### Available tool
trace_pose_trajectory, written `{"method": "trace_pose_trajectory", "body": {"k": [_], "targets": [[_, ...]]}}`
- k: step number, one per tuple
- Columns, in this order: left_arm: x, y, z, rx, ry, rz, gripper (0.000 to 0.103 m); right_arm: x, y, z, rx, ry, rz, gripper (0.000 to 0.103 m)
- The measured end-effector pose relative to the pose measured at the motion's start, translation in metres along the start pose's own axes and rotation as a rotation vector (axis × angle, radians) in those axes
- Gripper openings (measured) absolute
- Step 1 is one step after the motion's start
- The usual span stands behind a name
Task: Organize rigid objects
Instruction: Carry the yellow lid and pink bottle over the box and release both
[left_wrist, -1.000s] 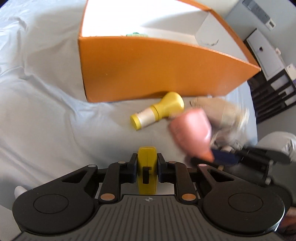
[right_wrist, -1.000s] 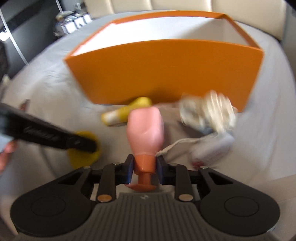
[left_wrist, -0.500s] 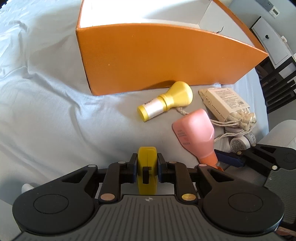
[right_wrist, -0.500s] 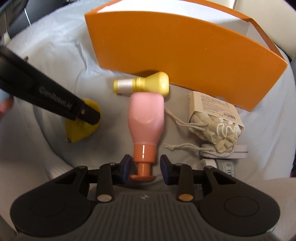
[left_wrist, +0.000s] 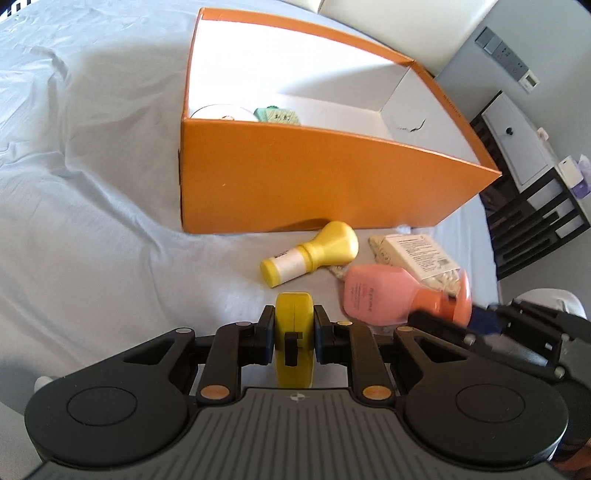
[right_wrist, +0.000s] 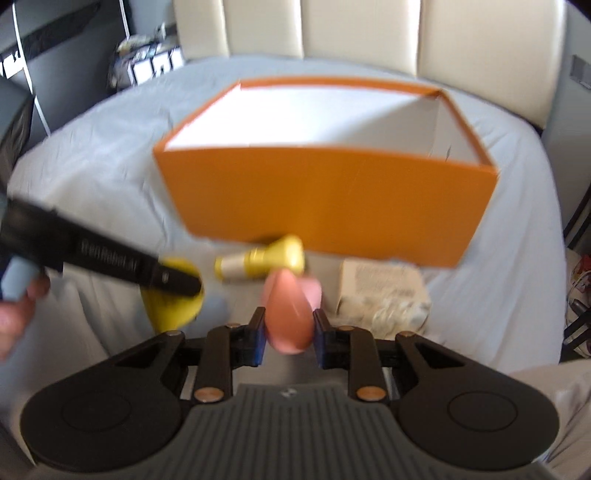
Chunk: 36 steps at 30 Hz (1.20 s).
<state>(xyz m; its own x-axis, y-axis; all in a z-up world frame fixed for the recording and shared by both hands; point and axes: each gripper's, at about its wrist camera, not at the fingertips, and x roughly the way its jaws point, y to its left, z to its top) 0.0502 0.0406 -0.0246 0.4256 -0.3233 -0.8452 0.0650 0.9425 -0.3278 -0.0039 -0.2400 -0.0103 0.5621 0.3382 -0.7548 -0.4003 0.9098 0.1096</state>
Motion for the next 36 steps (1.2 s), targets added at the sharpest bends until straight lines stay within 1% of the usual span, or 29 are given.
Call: {"method": "trace_pose_trajectory", "body": {"k": [2,7,10,13,16,20,24,27,30,32,36], "targets": [[-0.001,-0.001,0.001,0.002,-0.008,-0.004,0.022,-0.001,-0.002,0.004,0.002,-0.029,-0.001,0.024],[-0.002,-0.005,0.002,-0.002,-0.029,-0.025,0.022,0.000,-0.002,0.009,0.014,-0.029,0.016,0.024],[-0.009,-0.006,0.005,-0.012,-0.051,-0.046,0.022,-0.005,-0.002,0.011,0.014,-0.049,0.027,0.024],[-0.022,-0.009,0.011,-0.008,-0.089,-0.080,0.022,-0.014,-0.005,0.018,0.024,-0.082,0.033,0.024],[-0.038,-0.014,0.023,0.003,-0.140,-0.096,0.022,-0.025,-0.010,0.032,0.042,-0.118,0.052,0.024],[-0.057,-0.017,0.049,0.014,-0.213,-0.093,0.022,-0.039,-0.018,0.059,0.068,-0.177,0.099,0.024],[-0.066,-0.016,0.079,0.017,-0.272,-0.074,0.022,-0.046,-0.024,0.090,0.083,-0.227,0.140,0.024],[-0.063,-0.012,0.105,0.004,-0.302,-0.047,0.022,-0.040,-0.030,0.115,0.107,-0.241,0.172,0.024],[-0.052,-0.005,0.134,-0.011,-0.318,-0.010,0.022,-0.024,-0.033,0.141,0.144,-0.229,0.186,0.025],[-0.039,-0.003,0.152,0.004,-0.310,0.000,0.022,-0.011,-0.033,0.155,0.154,-0.224,0.186,0.024],[-0.002,0.001,0.178,0.076,-0.235,0.058,0.022,0.020,-0.031,0.177,0.156,-0.194,0.156,0.024]]}}
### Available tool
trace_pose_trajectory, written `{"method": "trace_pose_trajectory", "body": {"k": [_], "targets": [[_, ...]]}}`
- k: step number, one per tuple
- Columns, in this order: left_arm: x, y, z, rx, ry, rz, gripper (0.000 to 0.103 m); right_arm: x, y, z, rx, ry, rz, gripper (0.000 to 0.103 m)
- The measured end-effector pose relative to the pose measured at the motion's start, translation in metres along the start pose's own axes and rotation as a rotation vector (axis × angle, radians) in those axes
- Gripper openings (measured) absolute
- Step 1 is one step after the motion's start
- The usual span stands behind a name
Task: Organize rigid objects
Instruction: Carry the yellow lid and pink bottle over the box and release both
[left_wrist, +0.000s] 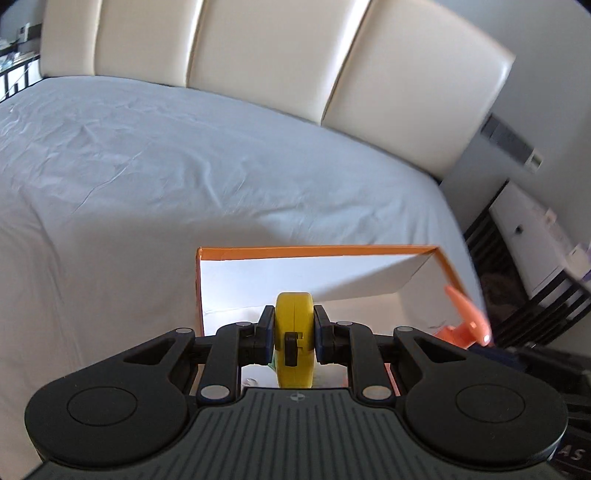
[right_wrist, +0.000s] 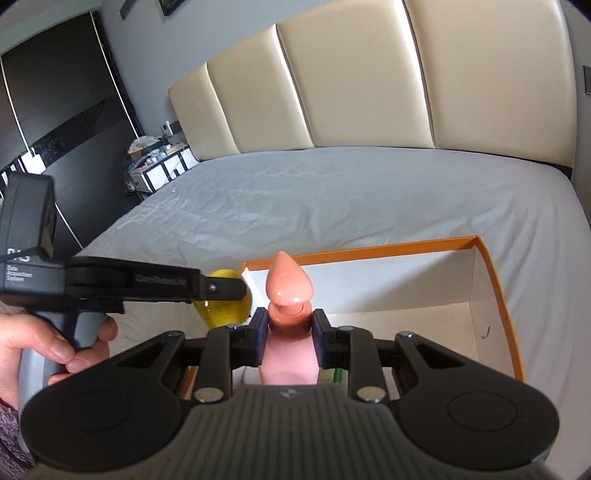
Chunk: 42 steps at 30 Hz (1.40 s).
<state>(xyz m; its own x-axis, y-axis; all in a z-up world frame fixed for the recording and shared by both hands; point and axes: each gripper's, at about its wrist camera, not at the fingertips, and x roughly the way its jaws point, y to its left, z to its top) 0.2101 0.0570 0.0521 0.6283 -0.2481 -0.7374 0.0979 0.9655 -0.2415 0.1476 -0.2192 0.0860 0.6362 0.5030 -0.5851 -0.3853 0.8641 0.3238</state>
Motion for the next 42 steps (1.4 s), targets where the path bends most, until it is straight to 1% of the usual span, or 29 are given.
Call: {"method": "trace_pose_trajectory", "body": {"k": [4,7,11,14,17,21,24,25,26,30,32,34,36,39,42], "targets": [[0.038,0.000,0.003,0.108,0.063,0.064,0.022,0.034,-0.009,0.005,0.013,0.054,-0.038,0.024],[0.060,-0.006,0.000,0.206,0.096,0.086,0.022,0.051,-0.021,0.005,0.030,0.081,-0.077,0.024],[0.082,-0.026,-0.008,0.398,0.117,0.213,0.022,0.066,-0.037,0.004,0.039,0.117,-0.108,0.024],[0.093,-0.038,-0.014,0.502,0.138,0.279,0.022,0.077,-0.047,0.007,0.056,0.146,-0.138,0.024],[0.104,-0.047,-0.021,0.584,0.157,0.344,0.022,0.086,-0.051,0.011,0.057,0.157,-0.161,0.024],[0.120,-0.050,-0.031,0.650,0.220,0.425,0.022,0.092,-0.052,0.014,0.052,0.173,-0.163,0.025],[0.124,-0.049,-0.033,0.647,0.252,0.444,0.022,0.095,-0.051,0.015,0.036,0.188,-0.165,0.025],[0.124,-0.048,-0.032,0.645,0.265,0.444,0.024,0.095,-0.052,0.015,0.031,0.192,-0.166,0.025],[0.125,-0.048,-0.032,0.641,0.276,0.442,0.029,0.096,-0.052,0.015,0.028,0.198,-0.169,0.024],[0.121,-0.045,-0.032,0.622,0.285,0.404,0.030,0.095,-0.051,0.012,0.030,0.216,-0.183,0.025],[0.117,-0.044,-0.031,0.606,0.291,0.368,0.034,0.094,-0.050,0.010,0.033,0.223,-0.192,0.025],[0.111,-0.041,-0.029,0.578,0.283,0.312,0.040,0.093,-0.049,0.008,0.033,0.231,-0.203,0.025],[0.103,-0.039,-0.025,0.541,0.267,0.242,0.043,0.092,-0.047,0.007,0.029,0.238,-0.211,0.024],[0.089,-0.032,-0.020,0.446,0.251,0.117,0.044,0.092,-0.044,0.007,0.021,0.247,-0.223,0.024],[0.071,-0.020,-0.014,0.344,0.204,0.028,0.042,0.090,-0.041,0.007,0.013,0.256,-0.234,0.024]]}}
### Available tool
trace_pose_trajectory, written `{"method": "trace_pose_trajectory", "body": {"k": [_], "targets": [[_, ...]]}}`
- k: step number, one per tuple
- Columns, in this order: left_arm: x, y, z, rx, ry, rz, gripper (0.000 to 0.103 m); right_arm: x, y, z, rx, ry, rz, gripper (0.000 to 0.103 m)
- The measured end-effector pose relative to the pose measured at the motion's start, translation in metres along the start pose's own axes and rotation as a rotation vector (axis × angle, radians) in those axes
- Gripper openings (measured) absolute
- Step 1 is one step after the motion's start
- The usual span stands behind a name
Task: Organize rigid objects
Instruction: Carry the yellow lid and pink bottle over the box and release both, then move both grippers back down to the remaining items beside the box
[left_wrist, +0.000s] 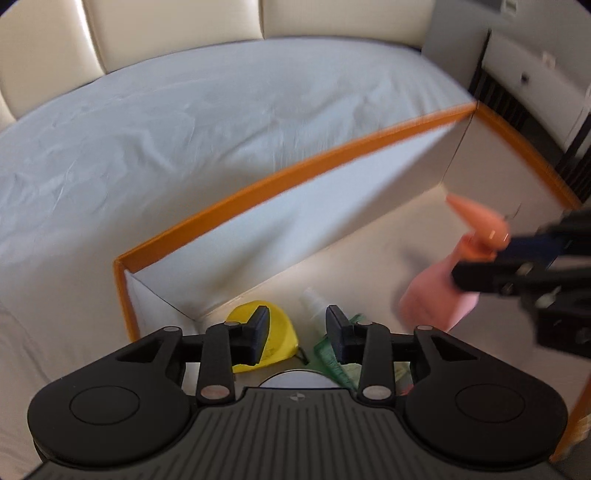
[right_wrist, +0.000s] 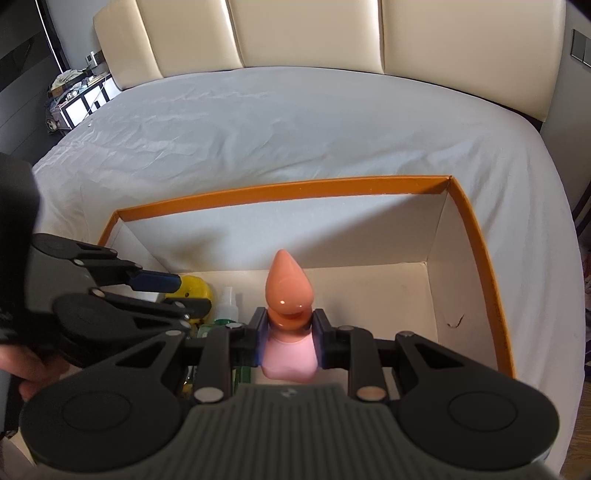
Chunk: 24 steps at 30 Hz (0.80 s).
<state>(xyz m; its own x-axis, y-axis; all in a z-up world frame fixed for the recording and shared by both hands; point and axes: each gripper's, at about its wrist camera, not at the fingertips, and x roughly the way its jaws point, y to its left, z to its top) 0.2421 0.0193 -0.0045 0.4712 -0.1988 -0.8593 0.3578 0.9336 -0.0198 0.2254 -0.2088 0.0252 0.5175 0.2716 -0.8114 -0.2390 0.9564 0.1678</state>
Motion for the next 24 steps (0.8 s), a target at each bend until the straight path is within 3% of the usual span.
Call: {"method": "trace_pose_trajectory", "body": {"k": [7,16,24], "targets": [[-0.045,0.022,-0.011,-0.196,-0.143,-0.036,0.041,-0.010,0.005,-0.015,-0.019,0.026,-0.003,0.024],[-0.038,0.005,-0.017,-0.156,-0.103,-0.041,0.041,-0.027,0.007,-0.048,-0.018,0.116,0.007,0.024],[-0.036,-0.016,-0.025,-0.092,-0.095,-0.026,0.041,-0.026,0.018,-0.051,-0.036,0.160,0.013,0.024]]}}
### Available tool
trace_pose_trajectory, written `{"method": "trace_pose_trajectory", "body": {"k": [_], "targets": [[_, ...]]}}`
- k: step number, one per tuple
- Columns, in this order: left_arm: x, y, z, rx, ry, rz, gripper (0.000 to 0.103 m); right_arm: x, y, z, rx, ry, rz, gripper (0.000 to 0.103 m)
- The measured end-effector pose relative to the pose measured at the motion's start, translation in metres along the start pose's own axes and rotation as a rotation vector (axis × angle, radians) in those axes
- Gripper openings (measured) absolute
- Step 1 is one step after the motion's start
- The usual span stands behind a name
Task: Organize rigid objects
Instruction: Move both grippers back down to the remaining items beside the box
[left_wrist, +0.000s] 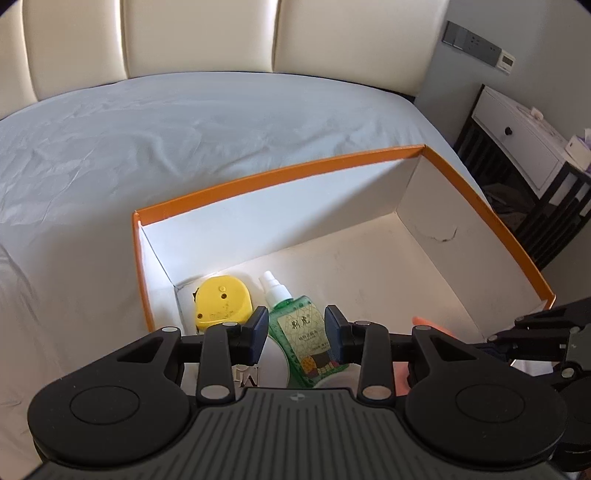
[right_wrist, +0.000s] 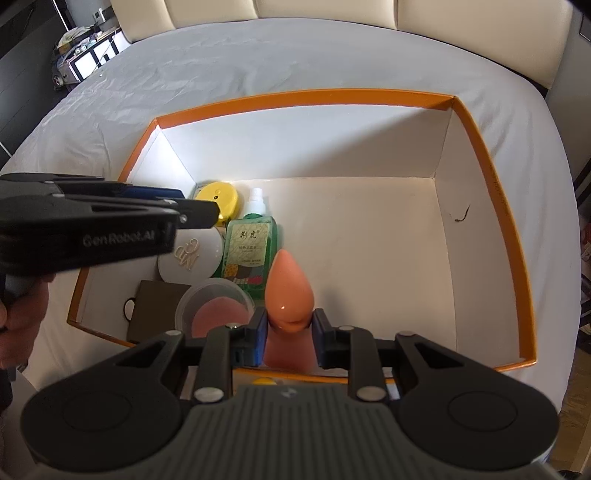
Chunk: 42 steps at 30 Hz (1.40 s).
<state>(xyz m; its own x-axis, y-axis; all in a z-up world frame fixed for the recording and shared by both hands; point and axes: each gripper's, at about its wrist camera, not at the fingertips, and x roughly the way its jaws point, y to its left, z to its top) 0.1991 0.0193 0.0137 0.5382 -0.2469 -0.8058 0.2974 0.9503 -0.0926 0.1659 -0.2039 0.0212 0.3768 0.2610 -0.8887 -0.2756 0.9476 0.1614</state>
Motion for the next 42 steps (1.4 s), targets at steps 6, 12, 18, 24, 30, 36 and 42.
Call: {"method": "trace_pose_trajectory", "body": {"k": [6,12,18,24,30,36,42], "targets": [[0.001,-0.008,-0.006,0.036,0.004,0.020,0.041,0.003,0.002,0.002,-0.001,0.024,-0.009,0.024],[-0.009,-0.013,-0.007,0.050,-0.031,0.015,0.041,-0.004,0.007,0.003,-0.010,-0.002,-0.035,0.034],[-0.032,-0.022,-0.010,0.060,-0.111,-0.006,0.041,-0.031,0.008,-0.007,-0.028,-0.124,-0.048,0.045],[-0.068,-0.044,-0.015,0.089,-0.242,-0.088,0.044,-0.072,0.000,-0.044,-0.053,-0.330,-0.065,0.053],[-0.077,-0.069,-0.035,0.097,-0.263,-0.152,0.049,-0.095,-0.023,-0.085,-0.015,-0.421,-0.088,0.053],[-0.064,-0.092,-0.057,0.080,-0.184,-0.189,0.049,-0.079,-0.052,-0.111,0.022,-0.271,-0.206,0.052],[-0.035,-0.096,-0.078,-0.029,-0.060,-0.251,0.049,-0.067,-0.086,-0.132,0.126,-0.177,-0.174,0.049]]}}
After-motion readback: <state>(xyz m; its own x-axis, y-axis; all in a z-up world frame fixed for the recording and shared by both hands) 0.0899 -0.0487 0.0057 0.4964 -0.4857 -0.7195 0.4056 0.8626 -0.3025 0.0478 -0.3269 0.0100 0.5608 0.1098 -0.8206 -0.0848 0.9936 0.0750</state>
